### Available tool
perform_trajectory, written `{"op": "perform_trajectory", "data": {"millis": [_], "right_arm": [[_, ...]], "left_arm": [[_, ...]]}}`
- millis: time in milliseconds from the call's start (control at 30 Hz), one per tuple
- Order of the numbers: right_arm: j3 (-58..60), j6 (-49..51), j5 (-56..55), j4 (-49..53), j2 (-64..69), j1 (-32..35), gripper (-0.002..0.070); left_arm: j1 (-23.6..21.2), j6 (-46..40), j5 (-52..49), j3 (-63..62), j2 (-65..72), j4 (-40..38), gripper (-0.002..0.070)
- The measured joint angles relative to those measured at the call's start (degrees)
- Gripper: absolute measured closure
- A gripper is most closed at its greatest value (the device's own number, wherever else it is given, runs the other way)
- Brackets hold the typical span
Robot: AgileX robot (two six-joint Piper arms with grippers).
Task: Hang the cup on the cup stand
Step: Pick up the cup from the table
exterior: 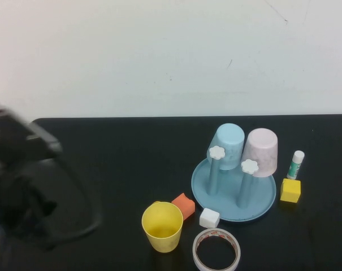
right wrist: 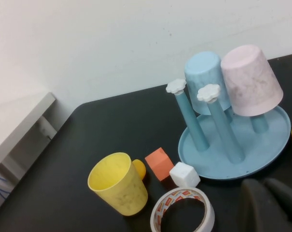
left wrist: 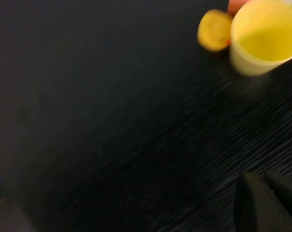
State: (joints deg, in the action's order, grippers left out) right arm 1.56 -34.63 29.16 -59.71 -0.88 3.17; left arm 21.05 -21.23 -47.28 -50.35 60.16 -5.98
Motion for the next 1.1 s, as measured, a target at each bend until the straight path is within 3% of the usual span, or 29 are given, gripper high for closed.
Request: {"op": "perform_trajectory", "data": {"millis": [167,333,433,567,667,1100], "right_arm": [[0.0,0.0,0.0,0.35,0.0,0.0,0.0678],[0.0,0.0,0.54,0.45,0.0,0.0,0.0678],[0.0,-0.13,1.25,0.45,0.0,0.0,0.0678],[0.0,-0.15,1.34,0.45,0.0,0.0,0.0678],[0.0,-0.15,1.48,0.45,0.0,0.0,0.0678],[0.0,-0.38,3.56,0.45,0.0,0.0,0.0678]], "left_arm": [[7.84,9.1,-2.08,-6.87,12.51,12.17,0.0676],[11.04,11.37,-5.46,-14.85,24.35,12.13,0.0623],[11.4,11.64,-7.66,-19.49,31.2,9.12,0.0505],[11.49,11.51,-9.3,-24.17,39.77,5.98,0.0287],[11.49,11.92,-8.15,-26.33,44.75,5.57,0.0207],[11.49,14.74,-0.62,-31.98,58.04,0.58,0.0181]]}}
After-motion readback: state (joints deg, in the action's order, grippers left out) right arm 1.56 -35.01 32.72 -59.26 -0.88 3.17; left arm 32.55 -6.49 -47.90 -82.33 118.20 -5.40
